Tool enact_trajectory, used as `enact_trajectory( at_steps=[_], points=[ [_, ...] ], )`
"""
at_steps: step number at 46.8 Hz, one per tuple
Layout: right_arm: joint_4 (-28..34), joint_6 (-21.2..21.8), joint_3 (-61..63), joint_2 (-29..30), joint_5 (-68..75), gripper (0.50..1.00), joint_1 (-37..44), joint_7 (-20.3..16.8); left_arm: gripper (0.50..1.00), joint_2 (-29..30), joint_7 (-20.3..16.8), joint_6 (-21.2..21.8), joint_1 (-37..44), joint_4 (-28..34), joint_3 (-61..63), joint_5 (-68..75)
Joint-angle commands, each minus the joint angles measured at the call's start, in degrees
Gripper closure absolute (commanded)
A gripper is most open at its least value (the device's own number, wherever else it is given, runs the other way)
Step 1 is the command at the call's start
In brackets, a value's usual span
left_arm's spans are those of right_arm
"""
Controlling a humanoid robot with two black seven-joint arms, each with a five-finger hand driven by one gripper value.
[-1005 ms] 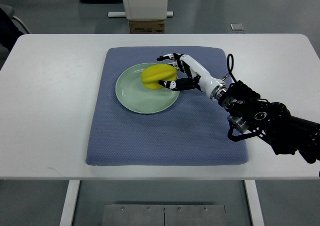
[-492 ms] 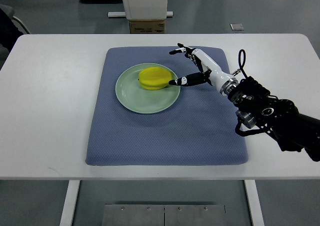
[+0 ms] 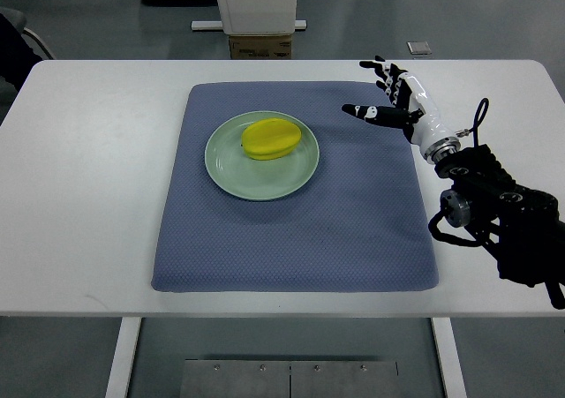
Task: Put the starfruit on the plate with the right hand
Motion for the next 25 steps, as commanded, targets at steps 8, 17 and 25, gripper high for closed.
enact_trajectory(
  at_steps=[8, 17, 25],
  points=[
    [-0.1, 2.9, 10.0, -1.2, 8.9, 0.500, -5.5, -0.6, 0.500, 0.0, 0.0, 0.0, 0.0, 0.0, 0.0, 0.0],
    [-0.2, 3.5, 10.5, -1.2, 13.3, 0.500, -8.3, -1.6, 0.500, 0.0, 0.0, 0.0, 0.0, 0.0, 0.0, 0.0],
    [-0.1, 3.6, 10.4, -1.2, 13.4, 0.500, -8.9, -1.8, 0.500, 0.0, 0.0, 0.0, 0.0, 0.0, 0.0, 0.0]
  ],
)
